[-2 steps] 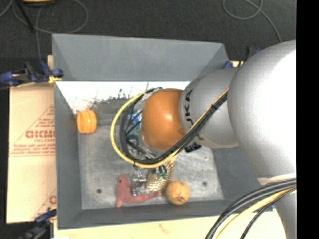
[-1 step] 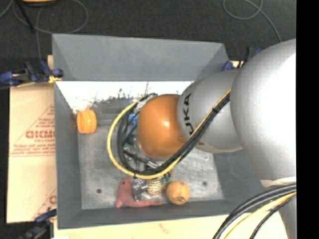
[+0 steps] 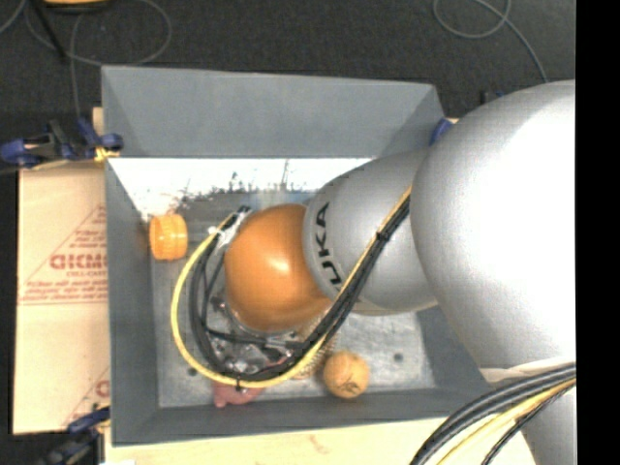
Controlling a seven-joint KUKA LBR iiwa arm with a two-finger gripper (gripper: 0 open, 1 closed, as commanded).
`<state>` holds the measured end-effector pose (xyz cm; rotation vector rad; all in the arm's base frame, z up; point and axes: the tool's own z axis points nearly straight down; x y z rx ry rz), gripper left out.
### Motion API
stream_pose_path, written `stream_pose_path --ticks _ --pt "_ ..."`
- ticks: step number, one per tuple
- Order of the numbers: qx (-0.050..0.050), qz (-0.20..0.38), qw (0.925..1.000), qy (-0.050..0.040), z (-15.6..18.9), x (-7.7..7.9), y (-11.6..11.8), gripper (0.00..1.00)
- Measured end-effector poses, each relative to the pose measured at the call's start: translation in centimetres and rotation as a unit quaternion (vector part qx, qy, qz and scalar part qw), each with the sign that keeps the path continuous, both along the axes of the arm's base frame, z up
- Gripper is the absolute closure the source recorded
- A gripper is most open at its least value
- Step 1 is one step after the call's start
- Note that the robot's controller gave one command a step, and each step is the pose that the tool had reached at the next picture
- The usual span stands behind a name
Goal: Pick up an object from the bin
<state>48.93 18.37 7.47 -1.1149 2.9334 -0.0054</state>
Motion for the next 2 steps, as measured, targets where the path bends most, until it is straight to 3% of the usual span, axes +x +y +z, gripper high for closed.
stream_pose_path --ticks 2 --pt "0.001 -0.014 0.9999 0.0007 2.0 -0.2 0.0 1.00"
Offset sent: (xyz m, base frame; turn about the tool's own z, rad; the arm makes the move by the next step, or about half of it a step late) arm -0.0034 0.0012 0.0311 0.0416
